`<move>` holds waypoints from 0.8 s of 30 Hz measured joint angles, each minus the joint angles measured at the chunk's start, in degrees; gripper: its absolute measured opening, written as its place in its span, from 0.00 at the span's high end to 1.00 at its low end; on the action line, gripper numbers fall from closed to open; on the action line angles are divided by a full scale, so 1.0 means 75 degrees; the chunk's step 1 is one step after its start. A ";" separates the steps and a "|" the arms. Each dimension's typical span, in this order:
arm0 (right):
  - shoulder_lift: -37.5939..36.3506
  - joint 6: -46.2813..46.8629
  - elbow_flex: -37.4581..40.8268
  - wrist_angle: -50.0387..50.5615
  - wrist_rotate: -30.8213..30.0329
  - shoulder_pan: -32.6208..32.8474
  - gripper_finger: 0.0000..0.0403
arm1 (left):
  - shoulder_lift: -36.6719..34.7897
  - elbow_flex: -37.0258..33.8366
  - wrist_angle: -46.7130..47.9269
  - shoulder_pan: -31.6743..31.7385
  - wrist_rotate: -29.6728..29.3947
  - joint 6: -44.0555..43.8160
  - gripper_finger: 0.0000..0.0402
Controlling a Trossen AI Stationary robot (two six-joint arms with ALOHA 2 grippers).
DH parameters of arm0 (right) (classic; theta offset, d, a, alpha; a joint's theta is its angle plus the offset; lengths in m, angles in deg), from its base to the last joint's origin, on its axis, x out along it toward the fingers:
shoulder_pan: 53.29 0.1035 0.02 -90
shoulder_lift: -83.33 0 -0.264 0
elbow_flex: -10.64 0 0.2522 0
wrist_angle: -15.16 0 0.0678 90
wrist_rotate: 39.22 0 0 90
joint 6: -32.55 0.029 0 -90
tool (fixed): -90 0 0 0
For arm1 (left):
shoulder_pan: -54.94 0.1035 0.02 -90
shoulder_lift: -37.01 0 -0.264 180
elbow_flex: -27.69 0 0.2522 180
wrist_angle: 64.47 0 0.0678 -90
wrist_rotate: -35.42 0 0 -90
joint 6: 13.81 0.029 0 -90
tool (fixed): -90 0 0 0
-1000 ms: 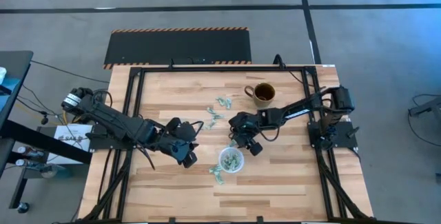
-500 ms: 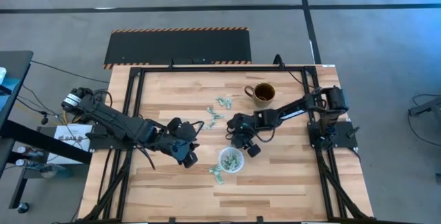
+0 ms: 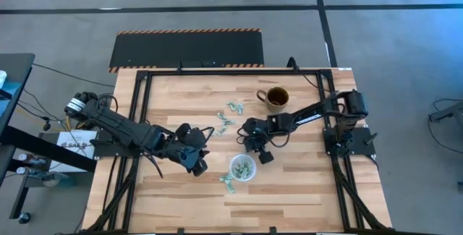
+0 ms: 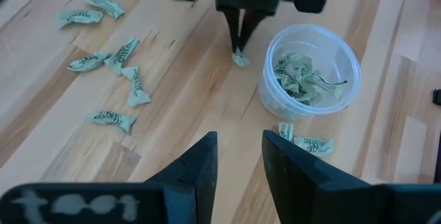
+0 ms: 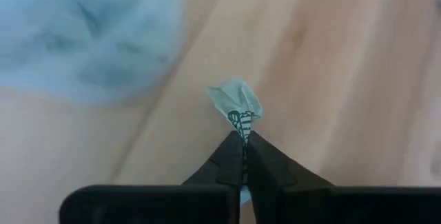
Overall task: Pick and place Stevia / Truvia into bins
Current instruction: Put the green stevia packet into the transparent container
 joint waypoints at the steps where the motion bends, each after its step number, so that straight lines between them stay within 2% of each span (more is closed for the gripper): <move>1: -0.0098 -0.0001 0.0005 0.0121 -0.0129 -0.0008 0.99 | 0.0000 0.0000 -0.0013 0.0001 0.0000 0.0000 0.75; 5: -0.0798 -0.0041 0.0034 0.0736 -0.1308 -0.0038 0.98 | 0.0001 0.0000 -0.0024 0.0003 0.0001 0.0020 0.75; 7: -0.1194 -0.0029 0.0018 0.1035 -0.1570 -0.0100 0.99 | 0.0003 0.0000 -0.0041 0.0002 0.0000 0.0108 0.75; 11: -0.2040 0.0627 0.0021 0.1534 -0.1566 -0.0184 0.99 | 0.0003 0.0000 -0.0050 0.0000 0.0003 0.0396 0.75; 16: -0.3197 0.2202 0.0021 0.1668 -0.1516 0.0078 0.99 | 0.0003 0.0000 -0.0087 0.0000 0.0000 0.0835 0.75; 20: -0.4010 0.3870 0.0018 0.1176 -0.1278 0.0600 0.98 | 0.0003 0.0000 -0.0089 0.0002 -0.0195 0.1092 0.75; 24: -0.4370 0.5298 0.0006 0.0422 -0.1291 0.1279 0.98 | 0.0003 0.0000 -0.0087 0.0003 -0.0584 0.1302 0.75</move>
